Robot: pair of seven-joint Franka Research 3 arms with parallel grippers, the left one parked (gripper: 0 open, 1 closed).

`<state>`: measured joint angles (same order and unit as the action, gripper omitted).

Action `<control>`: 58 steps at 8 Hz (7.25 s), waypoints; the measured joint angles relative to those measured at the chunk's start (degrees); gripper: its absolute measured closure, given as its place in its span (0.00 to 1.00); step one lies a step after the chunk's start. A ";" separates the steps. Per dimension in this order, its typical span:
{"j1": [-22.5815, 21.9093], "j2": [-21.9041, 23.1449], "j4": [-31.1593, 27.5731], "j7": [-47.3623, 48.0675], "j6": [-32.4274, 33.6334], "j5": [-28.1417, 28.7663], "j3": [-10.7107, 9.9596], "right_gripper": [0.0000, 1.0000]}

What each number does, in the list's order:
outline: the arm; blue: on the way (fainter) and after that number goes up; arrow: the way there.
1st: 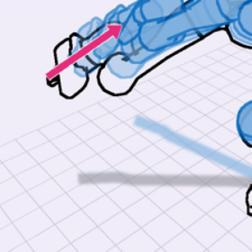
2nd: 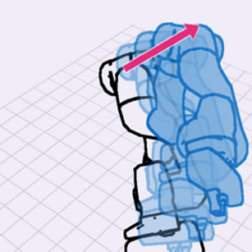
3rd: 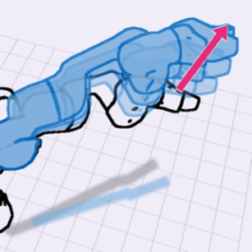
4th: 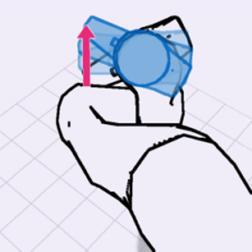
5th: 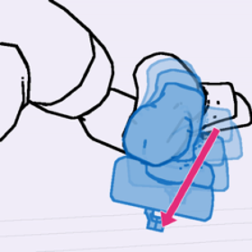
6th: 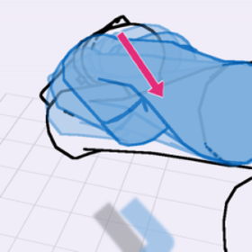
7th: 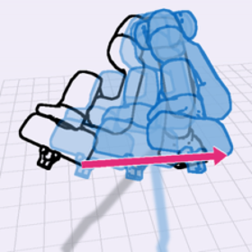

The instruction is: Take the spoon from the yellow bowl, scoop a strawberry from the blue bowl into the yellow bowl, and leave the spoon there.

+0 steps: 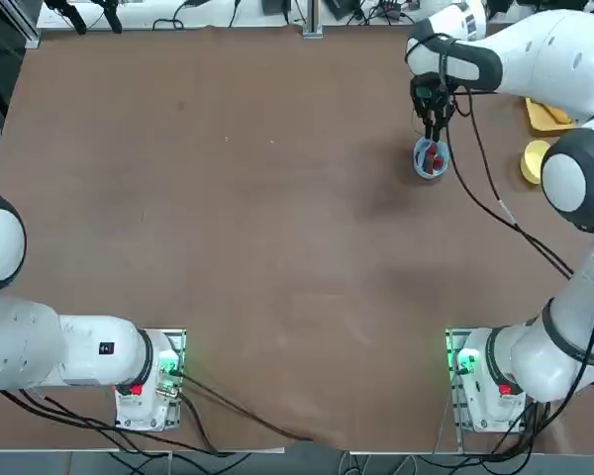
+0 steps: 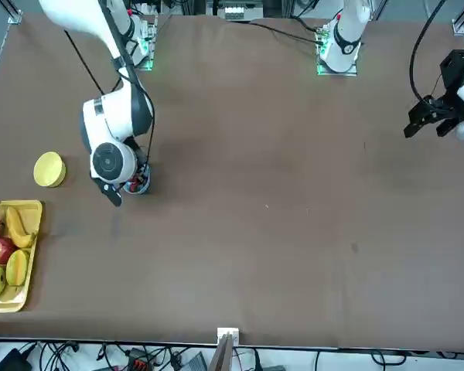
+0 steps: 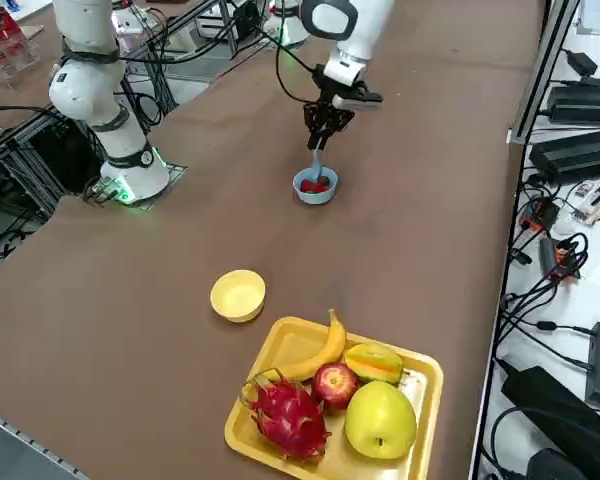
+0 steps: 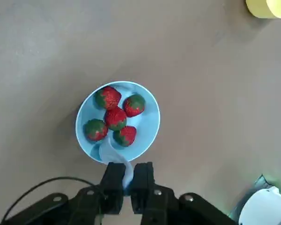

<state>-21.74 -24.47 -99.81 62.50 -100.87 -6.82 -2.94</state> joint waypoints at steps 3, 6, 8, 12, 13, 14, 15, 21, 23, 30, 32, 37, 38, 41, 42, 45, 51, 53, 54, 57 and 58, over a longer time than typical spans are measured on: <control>-0.40 -0.24 -0.01 0.01 0.06 -1.63 0.02 0.88; -1.60 -1.79 -0.01 0.11 0.04 -3.42 0.08 0.88; -1.78 -2.15 0.04 0.11 0.11 -4.24 0.08 0.88; -4.60 -3.76 1.21 0.10 2.79 -9.32 0.47 0.88; -5.52 -4.59 2.06 0.10 3.71 -10.45 0.48 0.88; -6.29 -5.34 2.80 0.10 4.40 -11.46 0.49 0.88; -6.83 -5.87 3.35 0.10 4.83 -12.20 0.49 0.88; -10.84 -10.82 7.92 -0.10 8.33 -17.92 0.69 0.88; -11.84 -11.91 8.52 -0.13 9.79 -20.48 0.71 0.88; -14.62 -14.32 9.25 -0.13 10.75 -25.40 0.72 0.88; -15.05 -14.73 9.32 -0.13 10.75 -26.40 0.72 0.88; -17.65 -16.77 9.35 -0.01 11.22 -30.42 0.71 0.88; -17.91 -17.01 9.35 -0.01 11.43 -30.95 0.70 0.88; -18.54 -18.11 9.35 0.84 12.05 -32.21 0.59 0.88; -18.64 -18.21 9.36 1.23 12.10 -32.40 0.55 0.88; -18.67 -18.22 9.36 1.78 12.23 -32.41 0.49 0.88; -20.53 -19.76 9.38 1.79 13.92 -35.11 0.48 0.88; -20.93 -20.24 9.38 1.79 14.97 -35.97 0.48 0.88; -21.20 -20.49 9.38 1.79 15.18 -36.20 0.48 0.88; -22.14 -21.21 9.67 1.88 15.58 -36.33 0.43 0.88; -22.32 -21.65 10.18 1.96 15.75 -36.34 0.39 0.88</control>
<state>-44.06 -46.12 -89.63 64.45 -85.11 -43.15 -2.56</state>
